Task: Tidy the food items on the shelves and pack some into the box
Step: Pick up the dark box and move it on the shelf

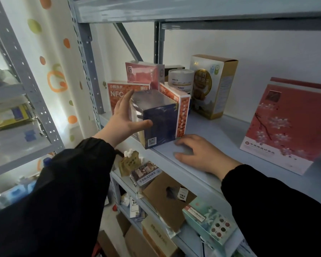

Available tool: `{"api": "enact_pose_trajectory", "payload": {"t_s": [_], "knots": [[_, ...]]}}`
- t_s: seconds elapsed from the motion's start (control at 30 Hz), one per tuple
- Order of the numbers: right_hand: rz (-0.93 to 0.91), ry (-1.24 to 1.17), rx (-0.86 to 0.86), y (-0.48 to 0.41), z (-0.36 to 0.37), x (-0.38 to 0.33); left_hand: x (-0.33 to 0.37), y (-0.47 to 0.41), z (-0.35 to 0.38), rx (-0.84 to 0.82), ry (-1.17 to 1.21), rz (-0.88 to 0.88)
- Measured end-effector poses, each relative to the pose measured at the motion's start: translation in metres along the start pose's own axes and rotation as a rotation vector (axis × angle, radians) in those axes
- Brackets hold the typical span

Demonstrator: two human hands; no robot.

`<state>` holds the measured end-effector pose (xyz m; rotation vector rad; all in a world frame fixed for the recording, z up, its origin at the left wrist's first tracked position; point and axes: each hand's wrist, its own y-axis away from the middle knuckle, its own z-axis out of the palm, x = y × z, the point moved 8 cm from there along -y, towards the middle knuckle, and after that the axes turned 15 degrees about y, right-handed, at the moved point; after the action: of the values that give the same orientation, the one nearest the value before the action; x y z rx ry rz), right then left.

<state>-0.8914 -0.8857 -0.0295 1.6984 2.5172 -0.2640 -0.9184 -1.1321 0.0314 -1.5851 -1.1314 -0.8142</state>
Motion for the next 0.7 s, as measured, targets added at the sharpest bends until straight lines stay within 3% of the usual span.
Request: {"api": "enact_pose_trajectory", "payload": {"t_s": [0.2,0.7], "knots": [[0.001,-0.024,-0.002,0.0,-0.002,0.0,-0.007,-0.014,0.002,-0.166,0.122,0.065],[0.025,-0.057,-0.001,0.005,-0.004,0.002,-0.005,-0.003,0.002,-0.127,0.182,0.115]]}}
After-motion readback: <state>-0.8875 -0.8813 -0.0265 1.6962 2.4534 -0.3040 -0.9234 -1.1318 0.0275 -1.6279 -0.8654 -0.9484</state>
